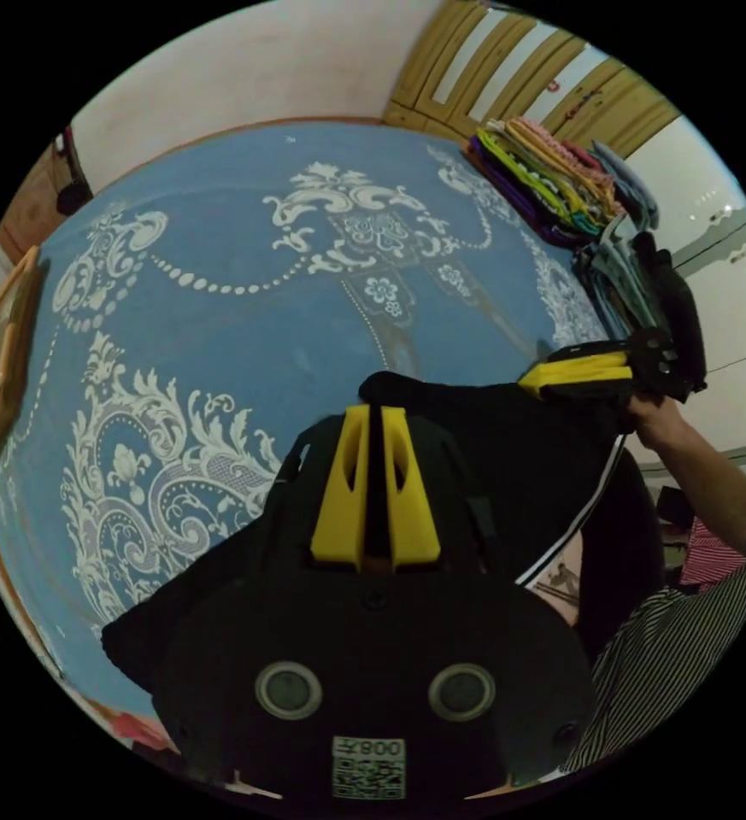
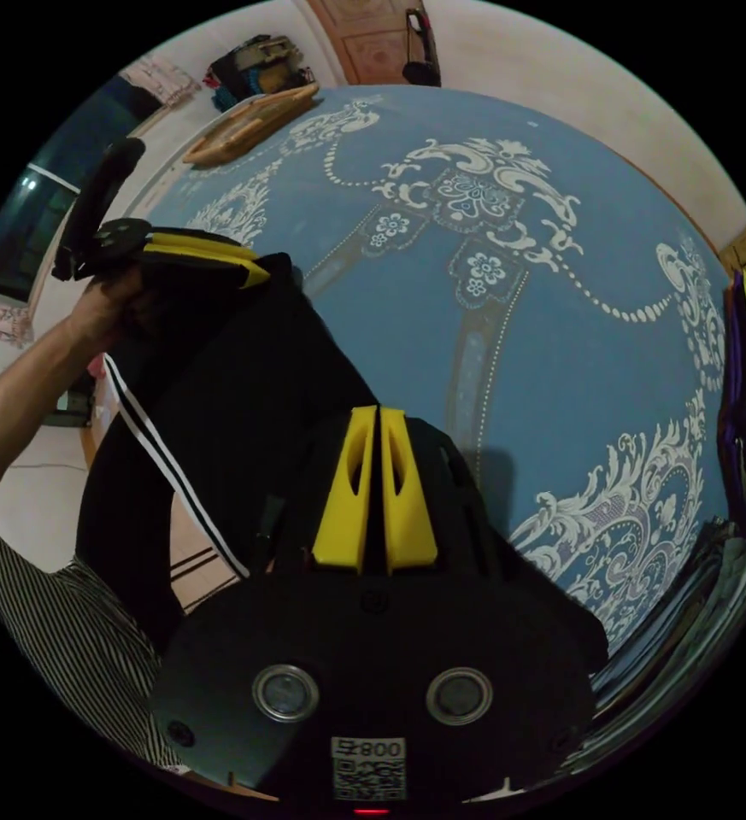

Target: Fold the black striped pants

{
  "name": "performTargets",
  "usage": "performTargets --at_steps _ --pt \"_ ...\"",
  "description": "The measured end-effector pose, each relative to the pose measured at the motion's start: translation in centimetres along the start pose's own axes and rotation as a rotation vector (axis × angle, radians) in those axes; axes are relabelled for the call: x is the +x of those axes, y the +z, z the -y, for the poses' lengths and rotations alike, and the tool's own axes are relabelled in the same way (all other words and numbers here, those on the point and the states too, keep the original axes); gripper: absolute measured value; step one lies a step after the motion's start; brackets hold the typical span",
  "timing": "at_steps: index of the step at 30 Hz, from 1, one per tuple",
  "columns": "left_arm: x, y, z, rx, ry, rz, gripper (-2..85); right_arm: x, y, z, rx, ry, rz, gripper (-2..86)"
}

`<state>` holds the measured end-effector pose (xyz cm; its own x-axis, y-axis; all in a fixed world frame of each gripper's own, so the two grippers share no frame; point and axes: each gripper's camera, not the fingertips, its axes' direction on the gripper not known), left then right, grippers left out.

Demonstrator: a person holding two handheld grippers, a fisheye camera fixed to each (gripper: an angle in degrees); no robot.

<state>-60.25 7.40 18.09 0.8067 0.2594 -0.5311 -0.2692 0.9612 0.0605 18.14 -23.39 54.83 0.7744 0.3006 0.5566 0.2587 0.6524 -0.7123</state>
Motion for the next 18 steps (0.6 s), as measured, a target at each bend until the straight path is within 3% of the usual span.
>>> performTargets --at_steps 4,12,18 --pt "1.2 0.1 2.2 0.116 -0.02 -0.025 2.9 0.6 -3.8 -4.0 0.117 0.011 -0.027 0.8" --pt "3.7 5.6 6.7 0.031 -0.058 0.017 3.7 2.9 -4.9 -10.4 0.032 0.057 -0.007 0.4" --pt "5.9 6.8 9.3 0.132 -0.103 0.051 4.8 5.6 -9.1 -17.4 0.157 0.168 0.006 0.2"
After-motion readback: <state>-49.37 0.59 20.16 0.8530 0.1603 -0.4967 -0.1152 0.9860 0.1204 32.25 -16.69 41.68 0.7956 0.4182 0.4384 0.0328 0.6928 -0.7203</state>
